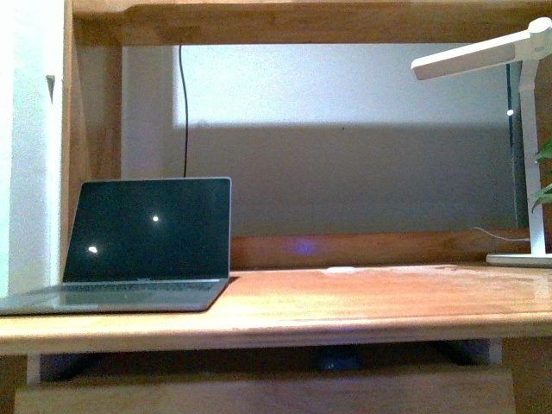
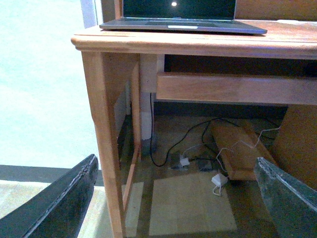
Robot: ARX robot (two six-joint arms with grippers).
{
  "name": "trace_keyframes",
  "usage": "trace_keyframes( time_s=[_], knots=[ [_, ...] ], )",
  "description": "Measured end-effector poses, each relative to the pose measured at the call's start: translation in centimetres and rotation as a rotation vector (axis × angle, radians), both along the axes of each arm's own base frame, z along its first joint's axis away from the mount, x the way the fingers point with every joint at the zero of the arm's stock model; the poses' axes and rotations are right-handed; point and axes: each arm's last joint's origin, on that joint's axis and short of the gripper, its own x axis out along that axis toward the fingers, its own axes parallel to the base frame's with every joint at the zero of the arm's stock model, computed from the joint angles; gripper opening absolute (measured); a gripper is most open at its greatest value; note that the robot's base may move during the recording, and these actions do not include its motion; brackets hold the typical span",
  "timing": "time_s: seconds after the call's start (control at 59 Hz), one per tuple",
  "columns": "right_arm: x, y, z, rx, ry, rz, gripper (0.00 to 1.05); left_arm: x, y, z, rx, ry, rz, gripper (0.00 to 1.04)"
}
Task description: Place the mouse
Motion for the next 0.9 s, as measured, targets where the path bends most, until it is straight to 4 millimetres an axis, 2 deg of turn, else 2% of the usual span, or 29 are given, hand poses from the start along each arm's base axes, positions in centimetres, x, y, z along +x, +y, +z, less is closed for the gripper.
trace_keyframes(
  time_s=[0.322,0.441,0.526,0.645,0.746,0.814,0.899],
  knots=[
    [0.0,0.0,0.0,0.0,0.0,0.001,0.97,0.0,0.0,0.0,0.0,0.0,-0.001,0.97],
    [0.0,0.0,0.0,0.0,0.0,0.002,0.97,0.3,0.0,-0.2,-0.09,0.318,-0.141,0.97],
    [0.0,0.0,0.0,0.0,0.0,0.0,0.97,1.2,0.5,-0.3,-0.086,0.415,-0.174,0.97],
    [0.0,0.0,0.0,0.0,0.0,0.001,0.97,3.9,1.8,1.2,0.033,0.402,-0.193,0.97],
    [0.0,0.0,0.0,0.0,0.0,0.0,0.97,7.4,3.0,2.6,0.244,0.357,-0.199,0.97],
    [0.0,0.0,0.0,0.0,0.0,0.001,0.97,9.5,3.5,2.5,0.373,0.338,-0.209,0.97],
    [0.0,0.0,0.0,0.0,0.0,0.001,0.97,12.2,3.8,1.4,0.614,0.289,-0.254,0.97]
  ],
)
